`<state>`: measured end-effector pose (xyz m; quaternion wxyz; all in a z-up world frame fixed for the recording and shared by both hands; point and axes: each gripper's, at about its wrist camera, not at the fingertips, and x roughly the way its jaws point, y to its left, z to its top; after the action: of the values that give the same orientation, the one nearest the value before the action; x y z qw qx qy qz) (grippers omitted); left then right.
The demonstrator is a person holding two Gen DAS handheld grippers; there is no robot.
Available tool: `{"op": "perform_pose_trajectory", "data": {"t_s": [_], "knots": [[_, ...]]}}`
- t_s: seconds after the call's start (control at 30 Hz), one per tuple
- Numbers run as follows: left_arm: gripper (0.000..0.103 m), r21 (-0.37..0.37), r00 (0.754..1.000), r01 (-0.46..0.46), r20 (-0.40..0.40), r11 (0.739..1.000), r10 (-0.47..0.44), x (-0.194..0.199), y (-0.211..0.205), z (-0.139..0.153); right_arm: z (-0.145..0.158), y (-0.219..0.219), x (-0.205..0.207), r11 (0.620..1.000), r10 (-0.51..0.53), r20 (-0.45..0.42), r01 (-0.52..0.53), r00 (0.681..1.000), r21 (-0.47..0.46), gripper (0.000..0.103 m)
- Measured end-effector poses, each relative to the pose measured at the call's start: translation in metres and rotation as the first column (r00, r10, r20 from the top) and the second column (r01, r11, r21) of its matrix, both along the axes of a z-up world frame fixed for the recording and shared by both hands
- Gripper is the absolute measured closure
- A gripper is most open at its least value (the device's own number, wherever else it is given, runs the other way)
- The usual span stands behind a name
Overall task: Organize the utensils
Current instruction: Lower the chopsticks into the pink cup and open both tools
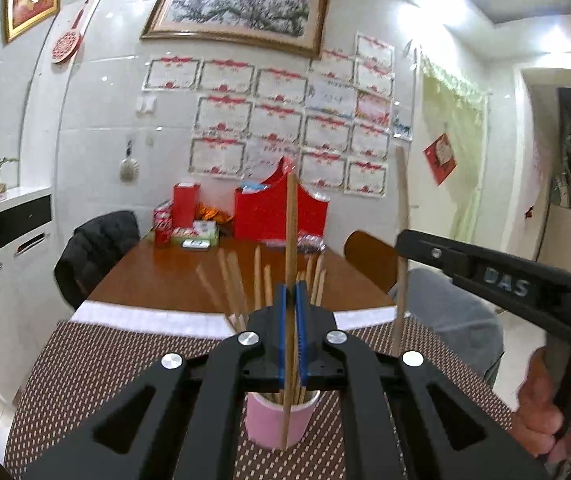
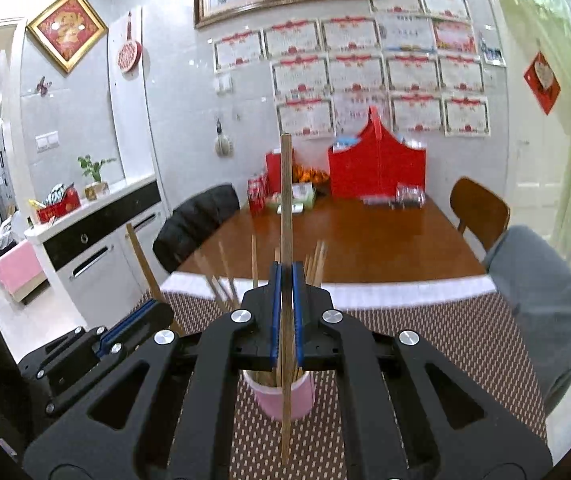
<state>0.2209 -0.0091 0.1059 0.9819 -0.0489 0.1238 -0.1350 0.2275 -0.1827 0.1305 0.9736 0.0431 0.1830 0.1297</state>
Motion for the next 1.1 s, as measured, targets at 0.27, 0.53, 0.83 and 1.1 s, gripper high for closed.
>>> {"op": "perform_pose_trajectory", "data": {"t_s": [0.27, 0.53, 0.83, 1.1], "knots": [[0.098, -0.012, 0.998, -0.017, 0.053, 1.0, 0.017, 0.03, -0.003, 0.02, 0.011, 0.002, 0.036, 0.999, -0.024, 0.051, 0.023, 0.998, 0.032, 0.097], [0.098, -0.006, 1.0, 0.003, -0.008, 1.0, -0.003, 0.063, -0.007, 0.003, -0.008, 0.006, 0.079, 0.997, -0.044, 0.017, 0.043, 0.999, 0.063, 0.097], [0.098, 0.034, 0.993, 0.012, -0.114, 0.999, -0.008, 0.084, -0.007, -0.033, -0.046, 0.016, 0.095, 0.999, -0.024, -0.068, 0.025, 0.997, 0.02, 0.097], [0.097, 0.066, 0.976, 0.028, -0.219, 0.997, -0.013, 0.085, -0.002, -0.072, -0.086, 0.022, 0.094, 1.0, 0.005, -0.201, -0.01, 0.98, -0.024, 0.097]]}}
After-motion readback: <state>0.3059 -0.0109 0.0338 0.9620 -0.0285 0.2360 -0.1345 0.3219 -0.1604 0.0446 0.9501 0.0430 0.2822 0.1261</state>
